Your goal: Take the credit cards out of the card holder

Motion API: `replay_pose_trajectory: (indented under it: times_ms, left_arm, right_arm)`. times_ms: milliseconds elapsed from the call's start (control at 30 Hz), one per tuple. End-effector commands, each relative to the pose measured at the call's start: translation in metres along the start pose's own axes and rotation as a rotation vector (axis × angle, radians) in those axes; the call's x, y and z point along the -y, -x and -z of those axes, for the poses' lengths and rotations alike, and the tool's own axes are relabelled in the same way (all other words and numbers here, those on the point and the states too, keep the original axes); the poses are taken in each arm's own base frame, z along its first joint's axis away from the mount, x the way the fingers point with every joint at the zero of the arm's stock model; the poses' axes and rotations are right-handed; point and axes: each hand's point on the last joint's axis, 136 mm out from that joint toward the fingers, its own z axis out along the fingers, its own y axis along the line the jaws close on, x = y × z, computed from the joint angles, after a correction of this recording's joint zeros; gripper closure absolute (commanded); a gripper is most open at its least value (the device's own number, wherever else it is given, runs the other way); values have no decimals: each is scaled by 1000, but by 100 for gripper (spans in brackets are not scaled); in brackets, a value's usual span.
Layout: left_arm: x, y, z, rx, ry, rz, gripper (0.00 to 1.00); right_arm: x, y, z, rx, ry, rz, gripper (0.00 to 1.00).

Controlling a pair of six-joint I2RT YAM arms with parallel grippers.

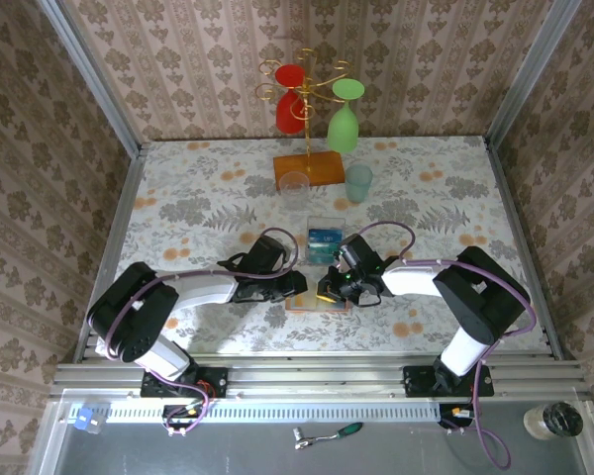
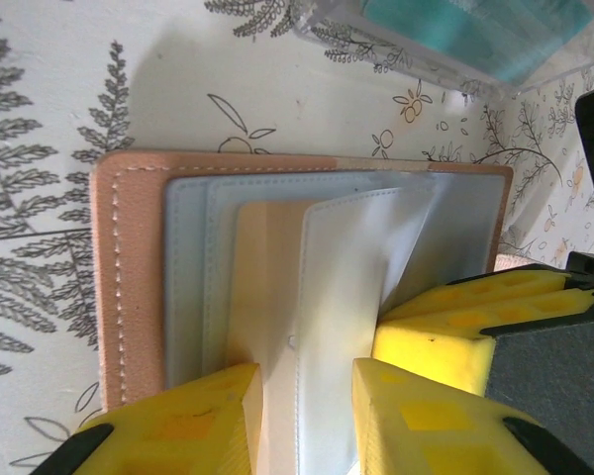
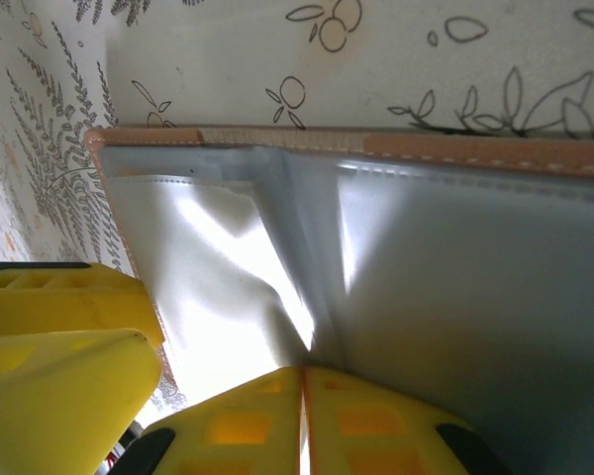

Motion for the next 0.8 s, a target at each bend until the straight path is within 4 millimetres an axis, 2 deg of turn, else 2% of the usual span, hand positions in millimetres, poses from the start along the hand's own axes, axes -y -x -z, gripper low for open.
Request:
replay_pose_trajectory:
  times_ms: [0,233,433,600,767]
  left_arm:
    - [7,0,-4,-12,-23,-5,69]
    - [19,3,-5,-5,-92,-3,69]
    - [20,4,-5,4,-99,0,76]
    - [17,3,-5,4,-91,5,78]
    - [18,4,-5,2,-89,3,77]
  right_arm:
    - [5,-3,0,-13,4,-34,90]
    - [4,-2,1,-10,13,-35,90]
    - [2,-2,4,-5,21,-32,90]
    - [-2,-1,7,0,28,-26,90]
    - [-12,1,15,15,51,-13,83]
